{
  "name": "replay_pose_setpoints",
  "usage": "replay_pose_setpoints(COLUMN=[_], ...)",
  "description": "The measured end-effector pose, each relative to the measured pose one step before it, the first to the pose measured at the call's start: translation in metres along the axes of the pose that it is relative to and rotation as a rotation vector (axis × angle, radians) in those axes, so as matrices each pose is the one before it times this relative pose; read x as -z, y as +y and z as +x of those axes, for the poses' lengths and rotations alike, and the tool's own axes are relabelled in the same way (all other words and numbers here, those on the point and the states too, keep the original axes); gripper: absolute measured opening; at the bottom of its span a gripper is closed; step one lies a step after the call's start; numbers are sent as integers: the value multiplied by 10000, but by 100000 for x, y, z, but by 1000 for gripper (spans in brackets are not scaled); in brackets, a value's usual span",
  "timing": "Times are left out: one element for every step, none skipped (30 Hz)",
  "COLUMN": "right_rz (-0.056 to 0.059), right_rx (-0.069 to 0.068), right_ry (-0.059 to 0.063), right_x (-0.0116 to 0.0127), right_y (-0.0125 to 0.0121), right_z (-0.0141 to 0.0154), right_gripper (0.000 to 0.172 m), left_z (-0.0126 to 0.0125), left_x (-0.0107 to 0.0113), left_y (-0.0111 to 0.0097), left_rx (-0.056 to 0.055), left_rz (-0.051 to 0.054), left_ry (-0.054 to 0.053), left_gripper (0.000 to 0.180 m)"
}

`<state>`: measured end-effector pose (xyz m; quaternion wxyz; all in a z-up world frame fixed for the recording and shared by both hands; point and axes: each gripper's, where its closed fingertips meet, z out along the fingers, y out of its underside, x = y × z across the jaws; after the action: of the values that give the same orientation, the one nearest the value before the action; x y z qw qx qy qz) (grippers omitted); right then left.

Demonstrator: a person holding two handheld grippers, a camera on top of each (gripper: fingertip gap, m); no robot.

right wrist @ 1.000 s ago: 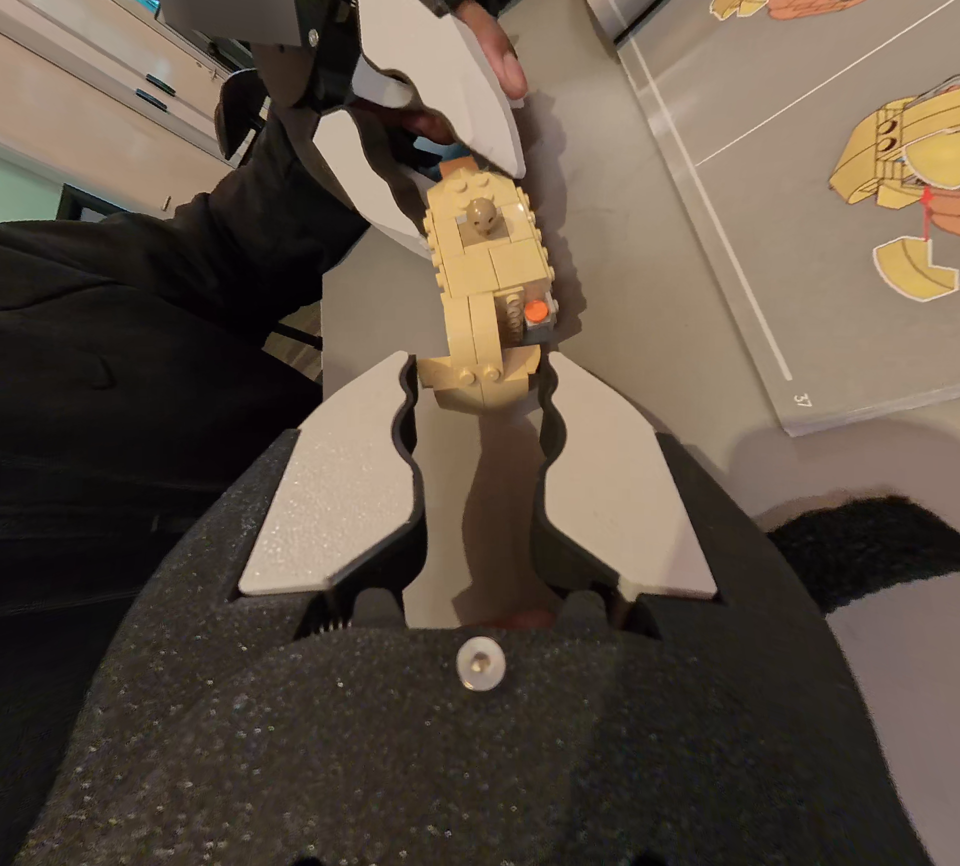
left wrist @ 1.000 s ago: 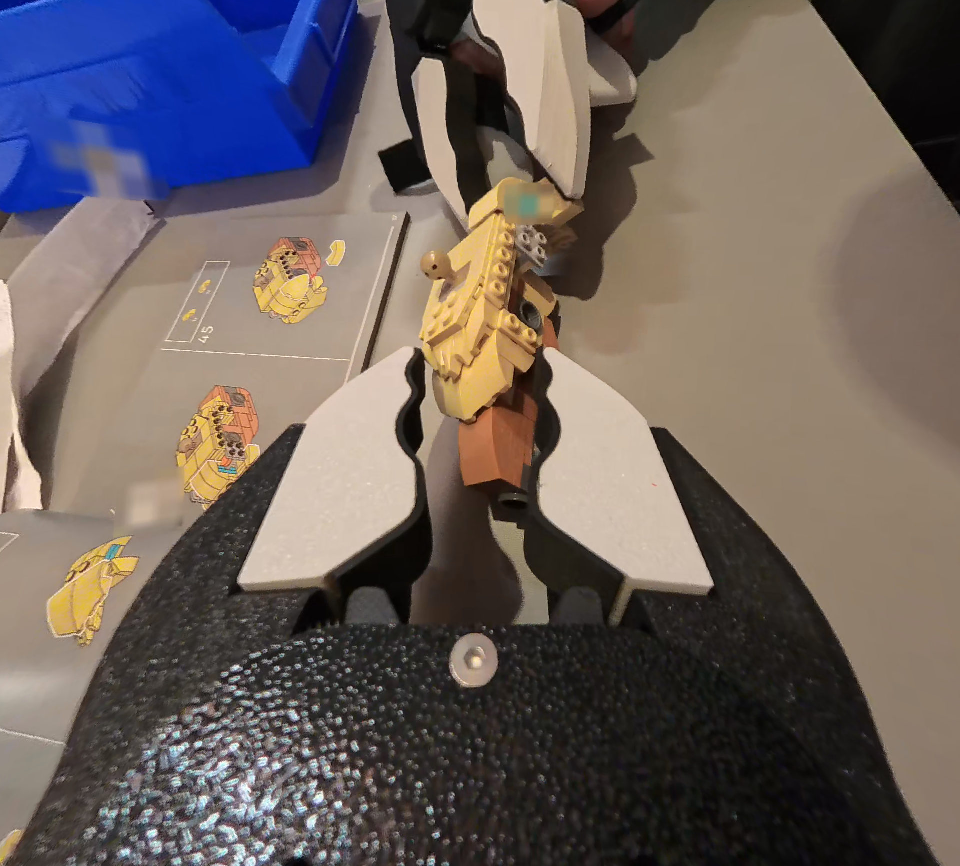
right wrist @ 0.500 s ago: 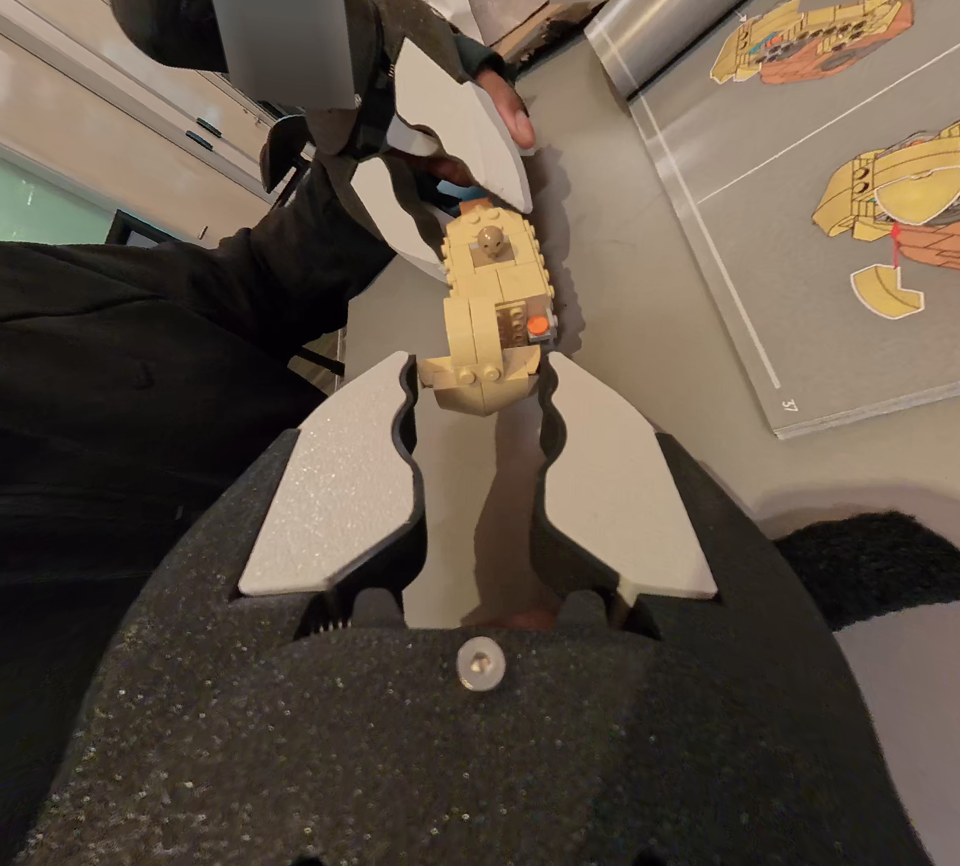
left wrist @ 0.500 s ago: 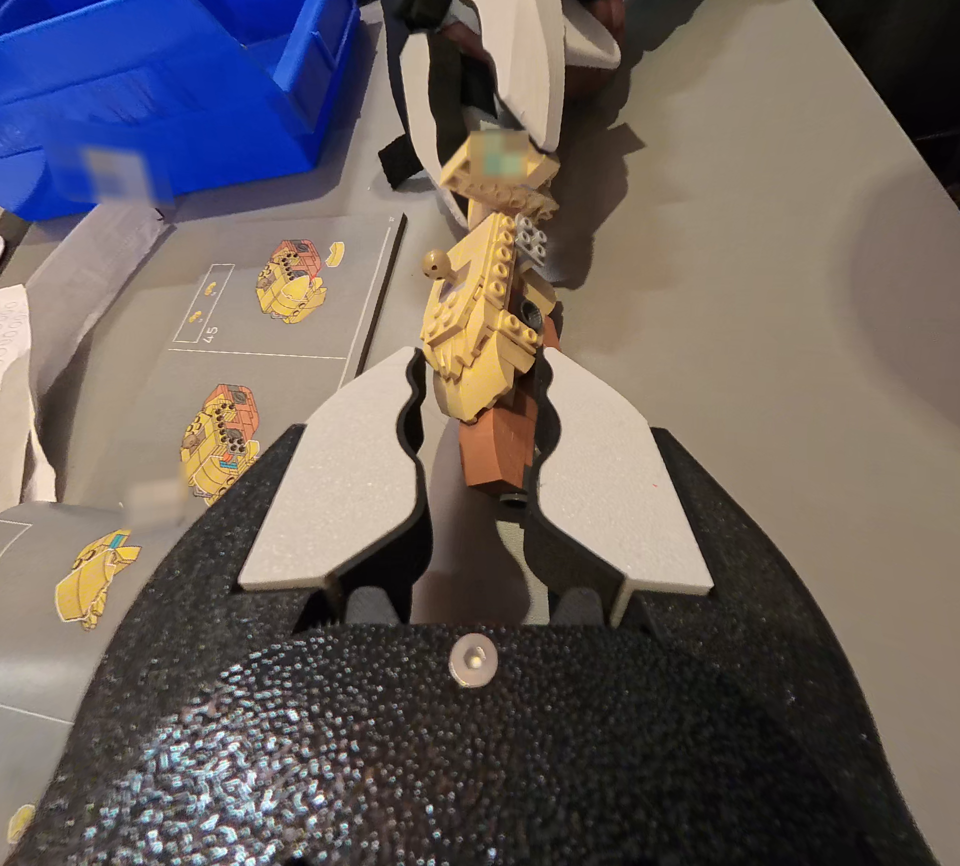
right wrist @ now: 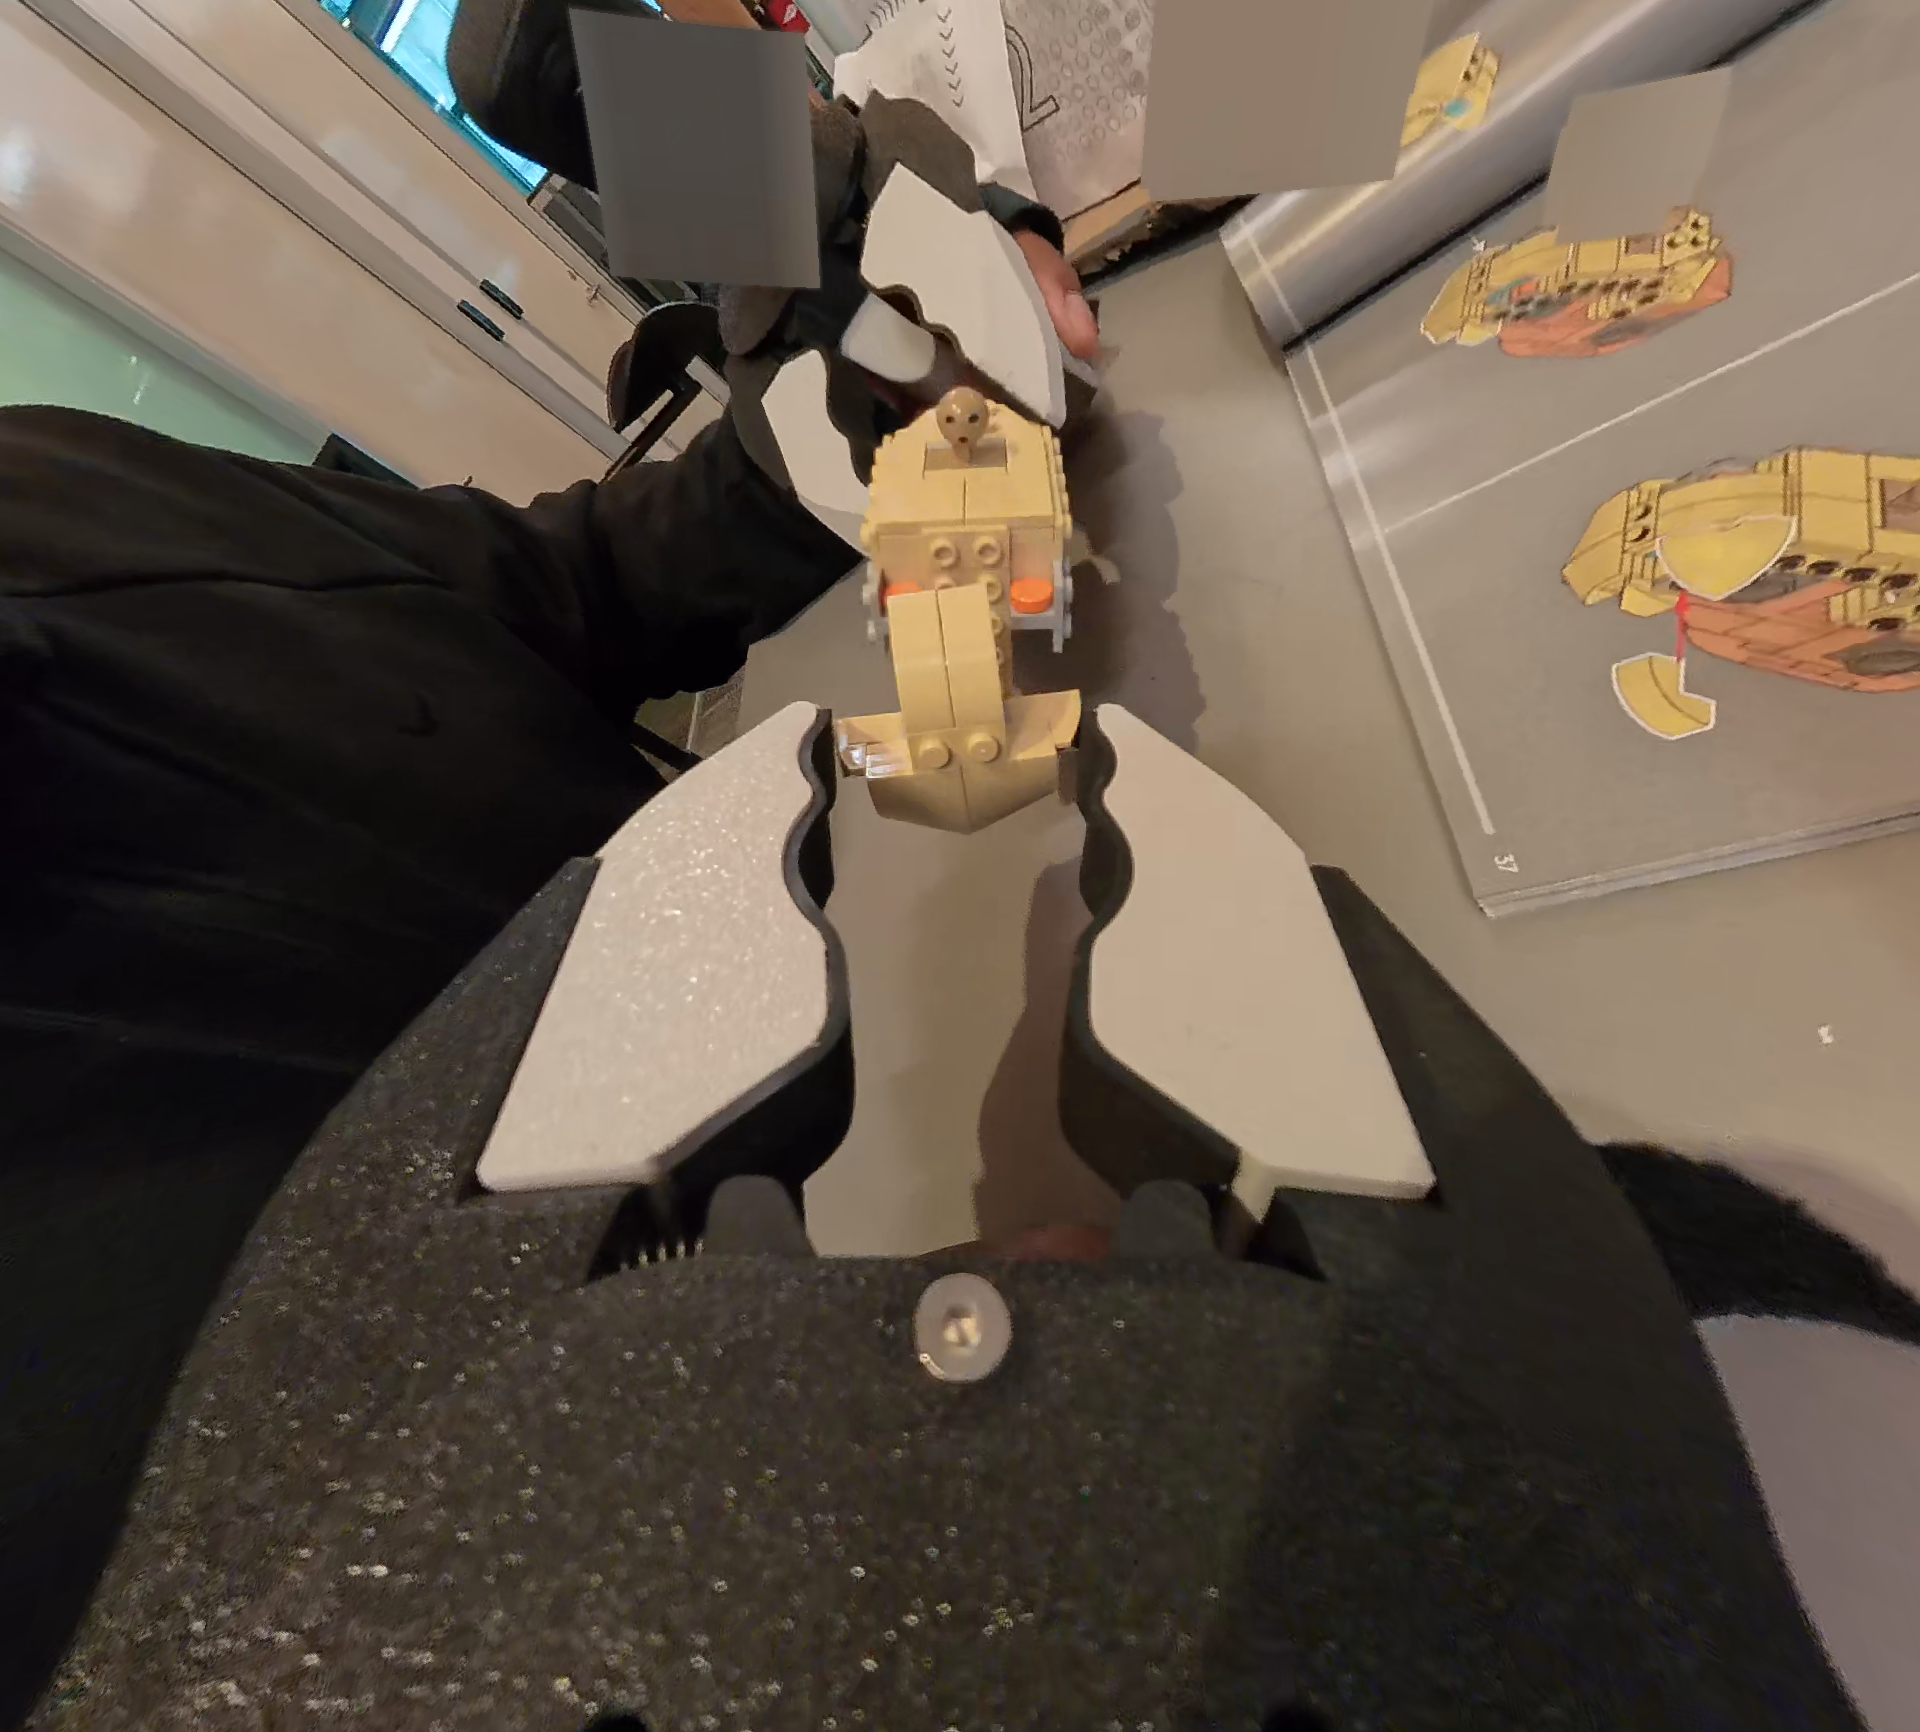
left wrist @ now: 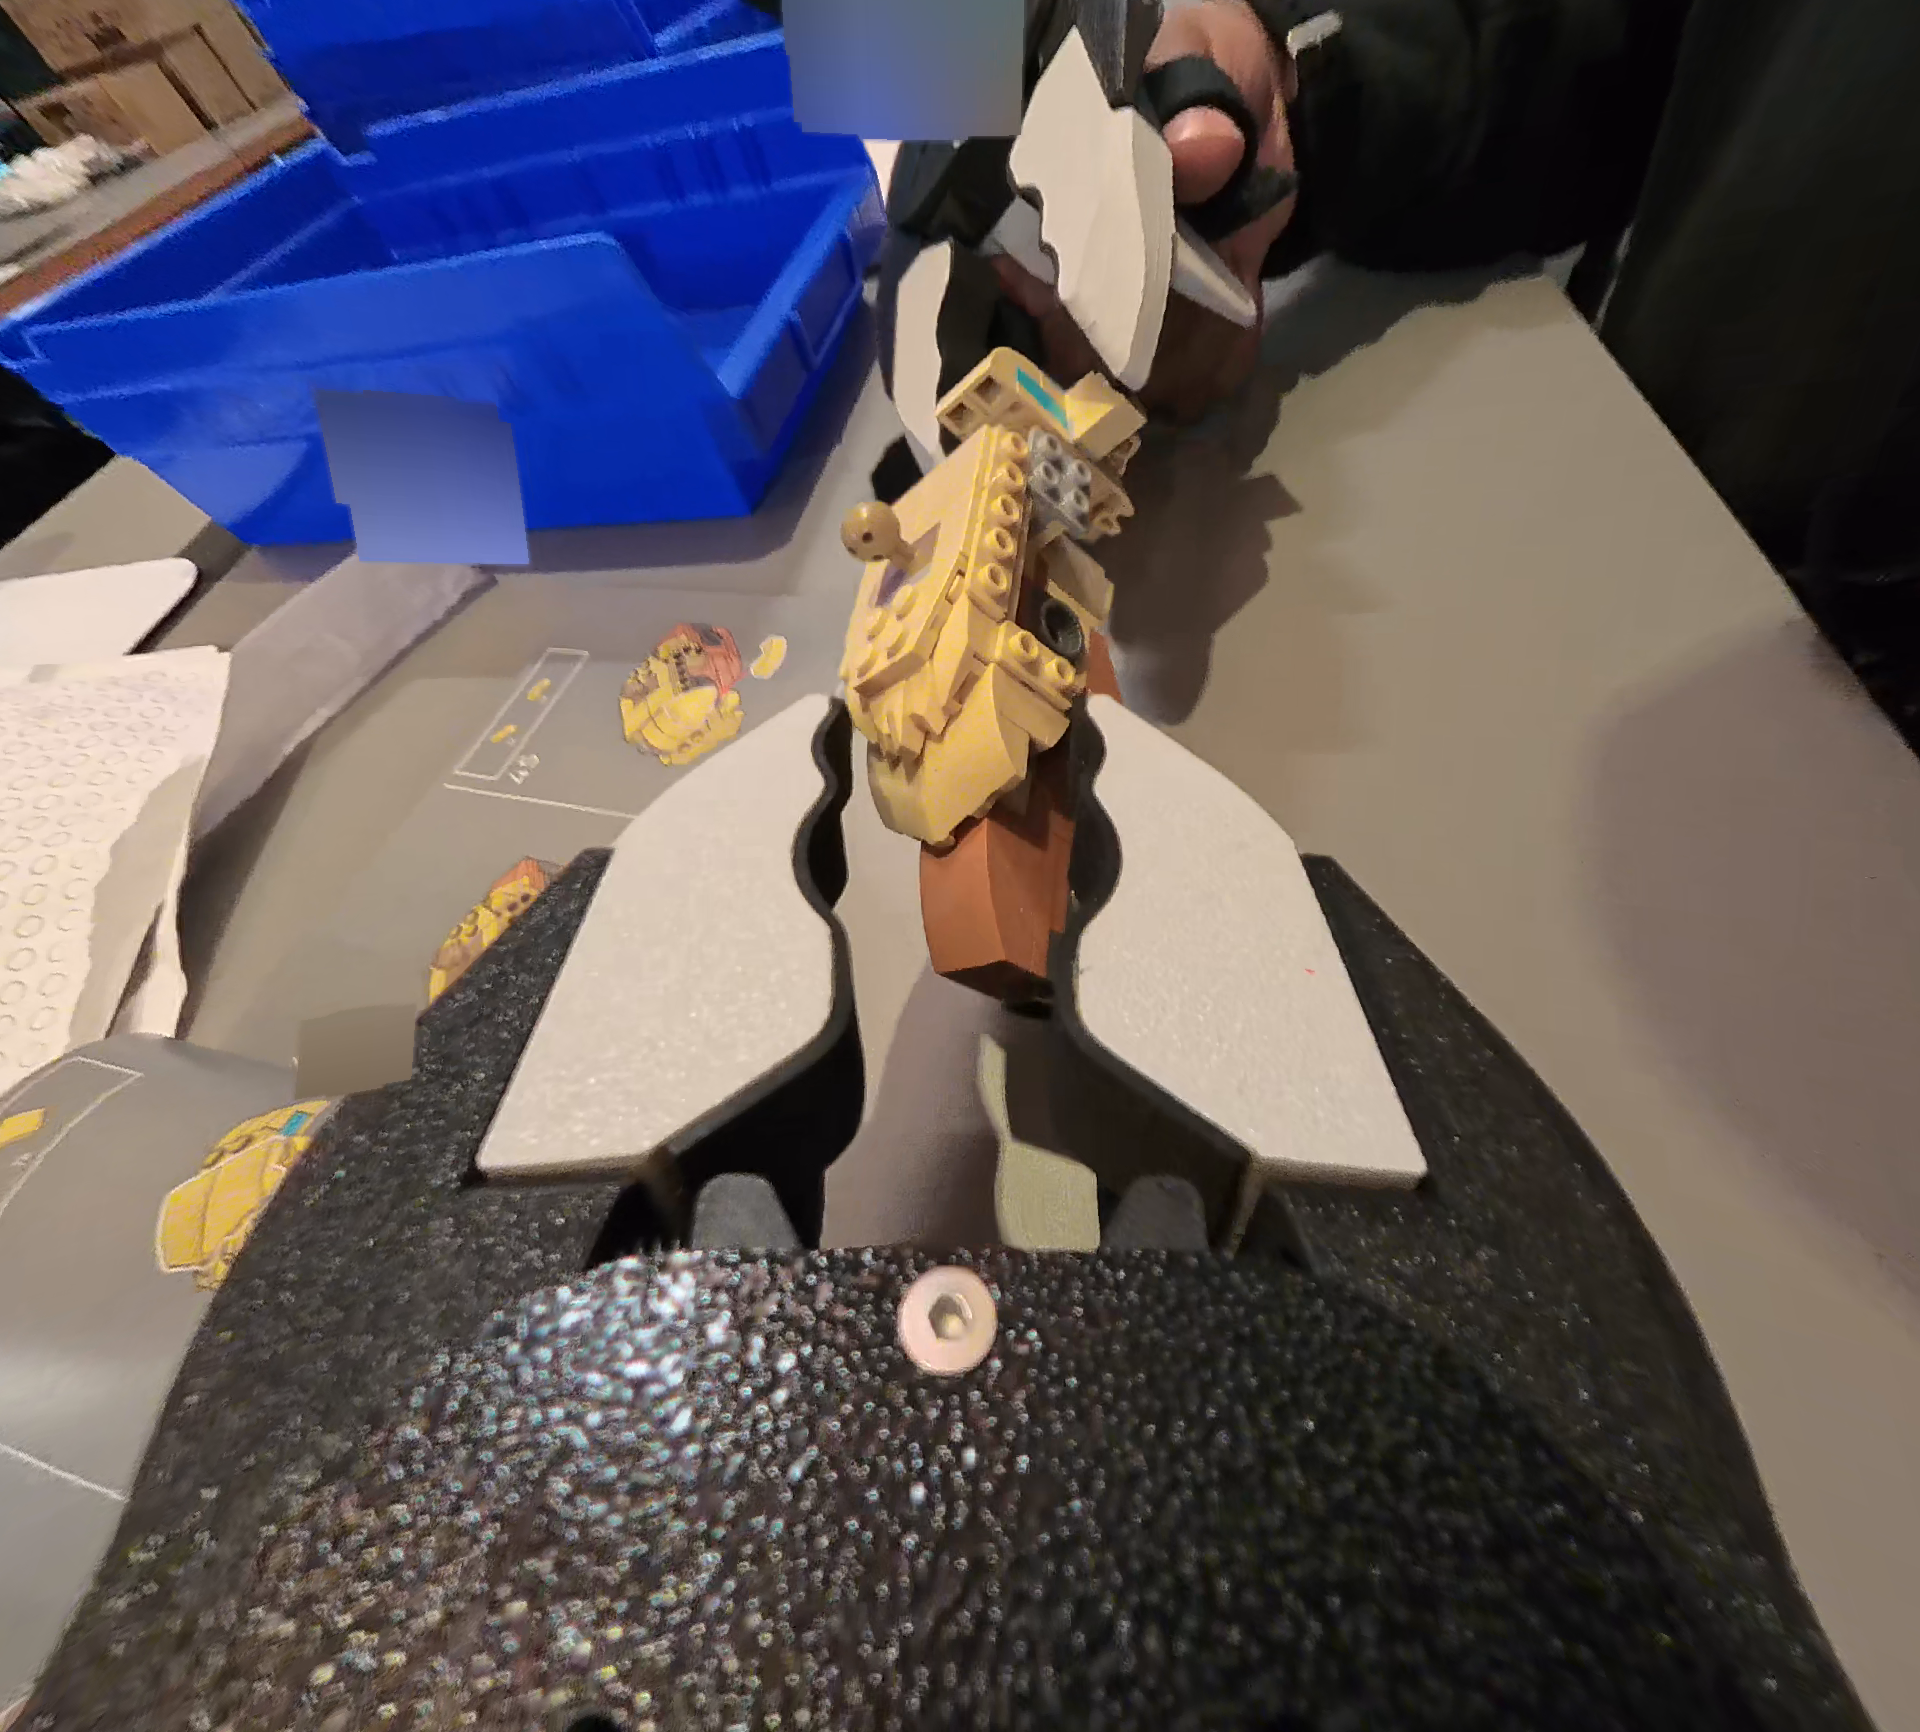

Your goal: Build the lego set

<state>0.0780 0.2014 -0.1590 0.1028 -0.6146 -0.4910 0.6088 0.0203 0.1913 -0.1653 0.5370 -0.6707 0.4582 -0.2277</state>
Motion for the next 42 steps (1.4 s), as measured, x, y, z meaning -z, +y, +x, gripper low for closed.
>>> replay_pose_setpoints(right_rz=[18, 29, 0, -36, -36, -63, -121, -147, -126, -137, -142, -166, -233, -282, -266, -265, -287, -283, -266, -279, -258, -217, -156, -83, -73, -47, -7, 12, -13, -46, -75, -76, -54, -56, -76, -70, -82, -74, -57, -23, 3, 39], right_rx=[125, 136, 129, 116, 149, 161, 138, 136, 153, 96, 54, 137, 220, 272, 294, 283, 287, 307, 306, 272, 242, 194, 105, 61, 46, 35, 5, -21, -4, 24, 38, 46, 37, 38, 56, 63, 49, 32, 25, 22, 22, 13], right_ry=[20, 49, 64, 128, 146, 144, 192, 241, 222, 192, 172, 133, 163, 200, 186, 147, 150, 171, 172, 158, 160, 180, 170, 75, 5, 19, -1, -45, -61, -36, 2, -19, -61, -62, -32, -16, -35, -43, -41, -28, -15, -14], right_x=[154, 195, 226, 278, 344, 404, 460, 518, 541, 564, 562, 566, 586, 585, 597, 581, 542, 513, 475, 405, 314, 201, 106, 21, -58, -93, -119, -109, -99, -86, -76, -71, -51, -37, -48, -42, -63, -88, -110, -97, -84, -62], right_y=[-275, -319, -306, -284, -307, -259, -189, -161, -204, -210, -256, -289, -299, -314, -404, -438, -441, -446, -437, -367, -321, -242, -203, -178, -79, -36, -39, -49, -37, -30, -36, -65, -129, -141, -105, -107, -58, -27, -7, -28, -44, -73], right_z=[-191, -190, -176, -95, -76, -67, 47, 179, 206, 223, 184, 54, -4, -38, -156, -264, -301, -294, -256, -217, -114, -18, 6, -114, -230, -206, -213, -254, -260, -214, -139, -150, -217, -230, -212, -177, -184, -162, -143, -119, -92, -80], right_gripper=[45, 45, 45, 45, 45, 45, 45, 45, 45, 45, 45, 45, 45, 45, 45, 45, 45, 45, 45, 45, 45, 45, 45, 45, 45, 45, 45, 45, 45, 45, 45, 45, 45, 45, 45, 45, 45, 45, 45, 45, 45, 45], left_z=[-85, -75, -34, 4, 32, 86, 66, -50, -89, 74, 48, -16, -68, -28, -65, -1, -46, -167, 38, 291, 342, 387, 409, 335, 124, 12, -127, -224, -185, -64, -17, 64, 77, 105, 136, 92, 61, -10, -69, -98, -108, -119], left_x=[48, 2, -49, -106, -168, -230, -297, -342, -354, -391, -389, -377, -344, -312, -273, -242, -179, -98, -97, -155, -178, -211, -219, -187, -70, 63, 155, 169, 145, 119, 102, 73, 48, 36, 16, 29, 39, 48, 61, 68, 70, 83], left_y=[-348, -352, -376, -424, -428, -453, -430, -382, -348, -302, -333, -360, -380, -383, -354, -339, -344, -412, -431, -368, -327, -230, -100, -20, -97, -190, -138, -37, -20, -69, -118, -139, -134, -134, -120, -97, -97, -98, -50, -33, 4, -40], left_rx=[58, 47, 53, 80, 120, 137, 142, 130, 93, 100, 100, 91, 95, 75, 6, -87, -180, -275, -269, -179, -79, -27, -76, -126, -144, -53, 35, -25, -165, -259, -256, -180, -163, -167, -154, -128, -94, -47, -2, -3, -18, -23], left_rz=[240, 230, 240, 253, 250, 257, 244, 218, 207, 181, 212, 245, 275, 302, 302, 292, 316, 374, 381, 316, 246, 181, 86, 6, 40, 107, 81, 6, -32, -6, 28, 47, 39, 43, 41, 22, 30, 30, 15, -1, -13, -3], left_ry=[-61, -70, -61, -67, -79, -65, -113, -212, -247, -114, -133, -190, -235, -217, -252, -237, -330, -483, -333, -129, -76, -11, 50, 74, -10, 9, -22, -89, -79, -27, -24, 8, 7, 18, 48, 29, 26, -1, -15, -24, -31, -37], left_gripper=[39, 39, 39, 39, 39, 39, 39, 39, 39, 39, 39, 39, 39, 39, 39, 39, 39, 39, 39, 39, 39, 39, 39, 39, 39, 39, 39, 39, 39, 39, 39, 39, 39, 39, 39, 39, 39, 39, 39, 39, 39, 39])
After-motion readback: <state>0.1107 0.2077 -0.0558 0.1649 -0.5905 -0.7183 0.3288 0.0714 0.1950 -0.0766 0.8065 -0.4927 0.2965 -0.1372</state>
